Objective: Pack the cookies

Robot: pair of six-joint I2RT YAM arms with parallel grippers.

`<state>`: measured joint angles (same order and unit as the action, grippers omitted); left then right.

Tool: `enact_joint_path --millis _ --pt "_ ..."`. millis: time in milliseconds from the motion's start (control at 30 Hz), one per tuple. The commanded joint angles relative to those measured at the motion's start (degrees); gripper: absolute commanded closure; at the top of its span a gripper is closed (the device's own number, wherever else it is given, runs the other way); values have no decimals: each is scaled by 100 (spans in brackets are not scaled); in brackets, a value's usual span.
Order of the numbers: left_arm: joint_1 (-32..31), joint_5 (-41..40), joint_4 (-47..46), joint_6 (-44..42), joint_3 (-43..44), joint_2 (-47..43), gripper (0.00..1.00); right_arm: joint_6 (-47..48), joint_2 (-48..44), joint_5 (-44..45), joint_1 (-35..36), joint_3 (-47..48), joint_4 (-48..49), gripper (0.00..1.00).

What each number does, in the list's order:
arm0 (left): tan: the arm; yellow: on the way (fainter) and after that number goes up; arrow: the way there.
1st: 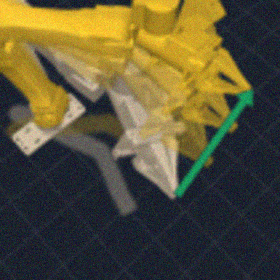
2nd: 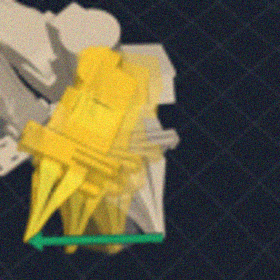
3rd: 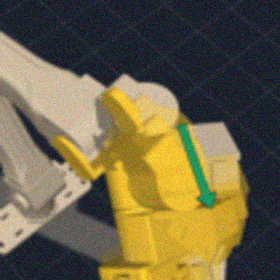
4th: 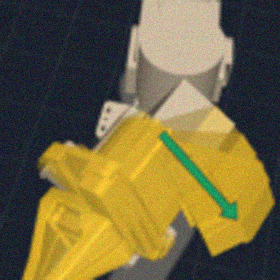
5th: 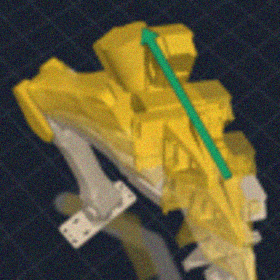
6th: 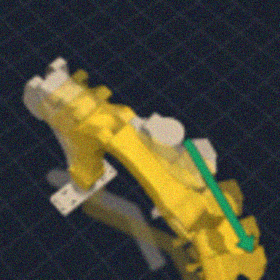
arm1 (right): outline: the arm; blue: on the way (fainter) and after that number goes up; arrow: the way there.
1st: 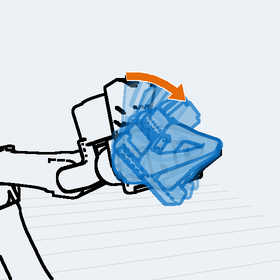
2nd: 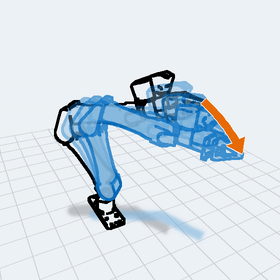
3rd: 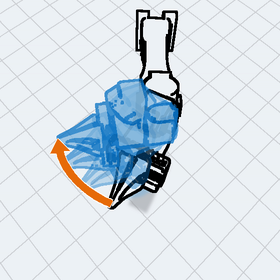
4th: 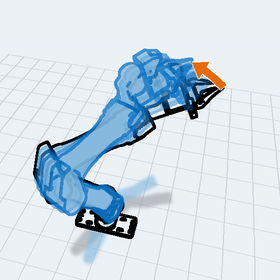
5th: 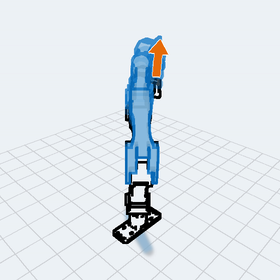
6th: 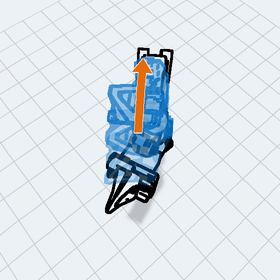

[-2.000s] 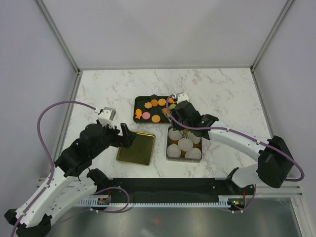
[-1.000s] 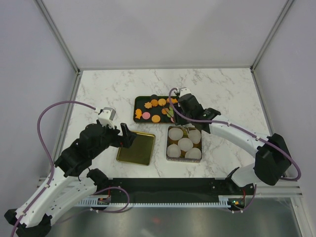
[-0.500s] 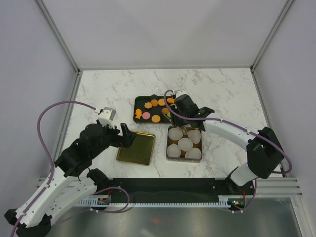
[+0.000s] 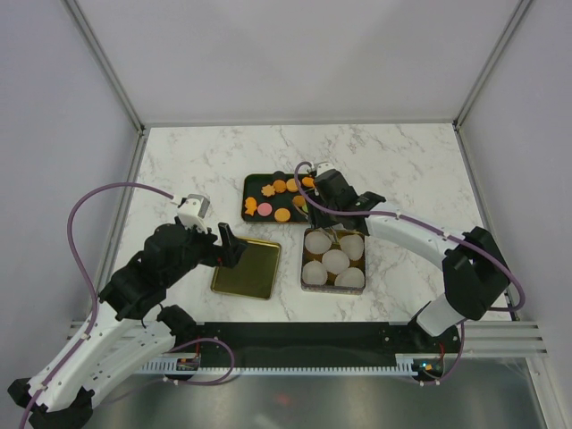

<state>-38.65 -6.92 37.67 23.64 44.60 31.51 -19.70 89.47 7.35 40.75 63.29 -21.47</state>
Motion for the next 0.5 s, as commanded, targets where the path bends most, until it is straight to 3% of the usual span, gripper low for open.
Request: enact_joint_path --millis 0,300,467 --pt "-11 59 -23 115 -13 -4 0 89 44 -6 -6 263 56 49" --pt "-19 68 -23 106 -13 -13 0 107 26 82 -6 272 12 50" --pt "-11 68 -14 123 -21 -13 0 125 44 -111 -76 281 12 58"
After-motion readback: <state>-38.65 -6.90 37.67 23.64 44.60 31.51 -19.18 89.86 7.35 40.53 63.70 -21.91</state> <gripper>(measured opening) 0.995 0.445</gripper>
